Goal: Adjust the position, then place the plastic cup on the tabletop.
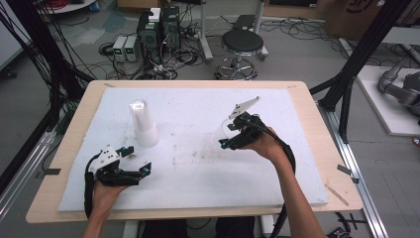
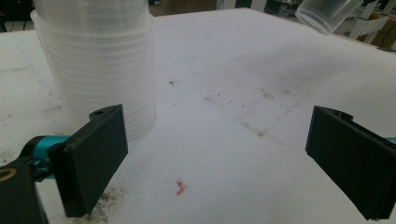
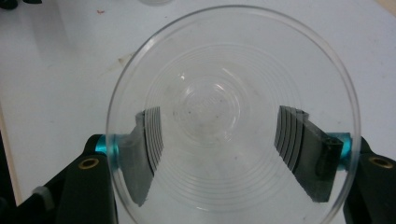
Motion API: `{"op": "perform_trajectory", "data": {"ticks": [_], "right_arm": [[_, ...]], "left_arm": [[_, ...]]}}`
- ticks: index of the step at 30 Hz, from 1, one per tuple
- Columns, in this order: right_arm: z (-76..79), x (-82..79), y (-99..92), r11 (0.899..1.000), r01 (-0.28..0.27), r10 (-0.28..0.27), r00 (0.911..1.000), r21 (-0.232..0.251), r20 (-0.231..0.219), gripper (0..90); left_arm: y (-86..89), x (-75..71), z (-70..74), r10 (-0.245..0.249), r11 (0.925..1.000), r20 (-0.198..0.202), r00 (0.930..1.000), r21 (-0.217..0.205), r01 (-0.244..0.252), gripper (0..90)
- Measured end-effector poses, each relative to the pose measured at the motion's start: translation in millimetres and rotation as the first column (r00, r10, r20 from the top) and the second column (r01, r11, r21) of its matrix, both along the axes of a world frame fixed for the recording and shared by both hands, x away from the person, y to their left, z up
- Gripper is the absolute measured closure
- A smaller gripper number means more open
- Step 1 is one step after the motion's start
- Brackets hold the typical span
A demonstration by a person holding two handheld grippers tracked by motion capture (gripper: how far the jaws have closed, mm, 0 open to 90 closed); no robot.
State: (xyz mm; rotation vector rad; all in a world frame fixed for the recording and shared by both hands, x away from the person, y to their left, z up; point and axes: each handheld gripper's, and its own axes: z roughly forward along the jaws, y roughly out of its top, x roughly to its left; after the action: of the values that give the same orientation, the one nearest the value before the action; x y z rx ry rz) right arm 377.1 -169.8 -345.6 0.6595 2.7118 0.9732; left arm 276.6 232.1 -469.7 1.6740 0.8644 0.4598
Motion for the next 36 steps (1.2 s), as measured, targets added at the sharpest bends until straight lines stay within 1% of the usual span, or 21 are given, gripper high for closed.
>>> {"op": "perform_trajectory", "data": {"ticks": [2, 6, 11, 13, 18, 20, 23, 25, 26, 29, 30, 33, 34, 35, 36], "right_arm": [[-0.1, 0.5, -0.6, 1.000, 0.002, -0.002, 1.0000, 0.005, 0.002, 32.5], [-0.3, 0.6, 0.1, 1.000, 0.000, 0.000, 1.0000, 0.004, -0.001, 32.5], [-1.3, 1.8, 0.0, 1.000, -0.001, 0.001, 1.0000, 0.000, -0.004, 32.7], [-1.7, 2.5, 0.3, 1.000, 0.000, 0.000, 1.0000, 0.002, -0.010, 32.7], [-4.1, 4.7, 2.2, 1.000, 0.001, -0.001, 0.9999, -0.007, -0.013, 32.7], [-5.5, 5.7, 3.3, 1.000, 0.003, -0.003, 0.9999, -0.005, -0.014, 32.7], [-9.0, 7.1, 4.9, 1.000, 0.002, -0.002, 0.9998, 0.004, -0.022, 32.7], [-11.7, 8.1, 6.2, 1.000, 0.005, -0.005, 0.9997, -0.002, -0.023, 32.7], [-12.7, 8.5, 6.7, 1.000, 0.012, -0.012, 0.9996, -0.003, -0.026, 32.7], [-15.3, 10.3, 7.9, 1.000, 0.018, -0.018, 0.9995, -0.008, -0.026, 32.7], [-18.0, 11.8, 10.1, 0.999, 0.026, -0.027, 0.9991, -0.023, -0.033, 32.7], [-22.5, 14.0, 14.7, 0.999, 0.027, -0.028, 0.9988, -0.034, -0.041, 32.7], [-24.2, 15.1, 16.4, 0.999, 0.030, -0.031, 0.9988, -0.038, -0.039, 32.7], [-25.6, 16.1, 18.1, 0.999, 0.031, -0.032, 0.9985, -0.041, -0.044, 32.7], [-27.7, 17.0, 19.9, 0.999, 0.033, -0.035, 0.9983, -0.035, -0.046, 32.7]], "left_arm": [[-0.7, -0.3, 0.3, -0.004, 1.0000, 0.011, 0.9999, -0.002, 0.004, 5.6], [-1.8, 0.3, 0.2, -0.010, 0.9999, 0.004, 0.9999, 0.001, 0.010, 5.6], [-0.7, 1.0, -0.2, -0.008, 0.9999, 0.000, 1.0000, -0.007, 0.008, 5.6], [-1.2, 0.9, -0.1, -0.010, 0.9999, -0.002, 0.9999, 0.002, 0.010, 5.6], [-1.9, 0.8, -0.3, -0.029, 0.9996, 0.001, 0.9996, 0.005, 0.029, 5.6], [-1.6, 0.8, -0.5, -0.024, 0.9997, 0.000, 0.9997, -0.004, 0.024, 5.7], [-1.0, 1.4, -0.6, -0.024, 0.9997, -0.010, 0.9997, -0.009, 0.024, 5.7], [-1.4, 1.5, -0.7, -0.021, 0.9998, -0.009, 0.9997, -0.008, 0.021, 5.7], [-1.6, 1.6, -0.6, -0.023, 0.9997, -0.006, 0.9997, -0.001, 0.023, 5.7], [-1.4, 1.7, -0.6, -0.026, 0.9997, -0.007, 0.9996, -0.001, 0.026, 5.7], [-0.7, 2.3, -0.6, -0.027, 0.9996, -0.013, 0.9996, -0.004, 0.027, 5.7], [-1.1, 2.7, -0.8, -0.027, 0.9996, -0.018, 0.9995, -0.011, 0.027, 5.6], [-1.4, 3.1, -0.8, -0.034, 0.9994, -0.019, 0.9992, 0.000, 0.034, 5.7], [-2.1, 2.9, -0.6, -0.034, 0.9994, -0.020, 0.9992, 0.000, 0.034, 5.7], [-2.0, 3.0, -0.6, -0.037, 0.9993, -0.019, 0.9991, 0.009, 0.037, 5.7]]}}
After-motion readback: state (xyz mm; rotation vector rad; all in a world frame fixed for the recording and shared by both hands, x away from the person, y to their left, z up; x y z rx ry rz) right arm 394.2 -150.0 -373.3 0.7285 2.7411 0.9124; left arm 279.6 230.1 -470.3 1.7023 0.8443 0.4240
